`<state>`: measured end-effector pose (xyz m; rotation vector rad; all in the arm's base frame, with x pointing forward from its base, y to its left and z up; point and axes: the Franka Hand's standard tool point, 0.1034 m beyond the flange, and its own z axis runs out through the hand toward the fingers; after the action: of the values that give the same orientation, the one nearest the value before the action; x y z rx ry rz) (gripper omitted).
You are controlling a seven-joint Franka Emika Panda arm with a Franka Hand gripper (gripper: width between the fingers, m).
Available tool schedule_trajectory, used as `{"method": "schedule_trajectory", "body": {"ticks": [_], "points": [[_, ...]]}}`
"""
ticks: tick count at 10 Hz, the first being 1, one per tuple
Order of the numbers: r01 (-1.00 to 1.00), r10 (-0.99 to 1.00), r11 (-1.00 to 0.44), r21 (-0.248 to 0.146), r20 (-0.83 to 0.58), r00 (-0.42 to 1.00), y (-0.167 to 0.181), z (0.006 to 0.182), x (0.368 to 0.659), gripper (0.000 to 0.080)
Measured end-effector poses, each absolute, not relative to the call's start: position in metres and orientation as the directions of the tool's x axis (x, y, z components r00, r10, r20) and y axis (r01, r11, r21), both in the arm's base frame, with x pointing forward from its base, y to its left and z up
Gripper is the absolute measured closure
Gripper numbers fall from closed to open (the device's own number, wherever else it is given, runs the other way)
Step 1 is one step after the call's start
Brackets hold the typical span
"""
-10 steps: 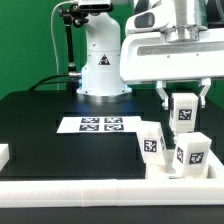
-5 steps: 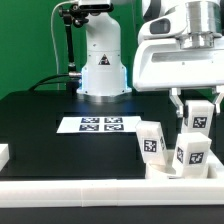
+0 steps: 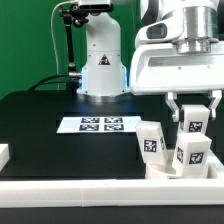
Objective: Assemble stool
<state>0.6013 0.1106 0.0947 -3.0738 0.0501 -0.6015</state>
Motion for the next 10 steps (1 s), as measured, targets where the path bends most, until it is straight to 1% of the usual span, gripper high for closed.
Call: {"method": "schedule_trajectory", "body": {"ticks": [3,10], "points": [[-0.027,-0.03,-1.0,-0.013,0.376,0.926,0.109,0.094,0.601,0.0461],[-0.021,-0.021,-1.0,-0.003,0.367,0.93,0.109,0.083,0.598,0.0461]]}}
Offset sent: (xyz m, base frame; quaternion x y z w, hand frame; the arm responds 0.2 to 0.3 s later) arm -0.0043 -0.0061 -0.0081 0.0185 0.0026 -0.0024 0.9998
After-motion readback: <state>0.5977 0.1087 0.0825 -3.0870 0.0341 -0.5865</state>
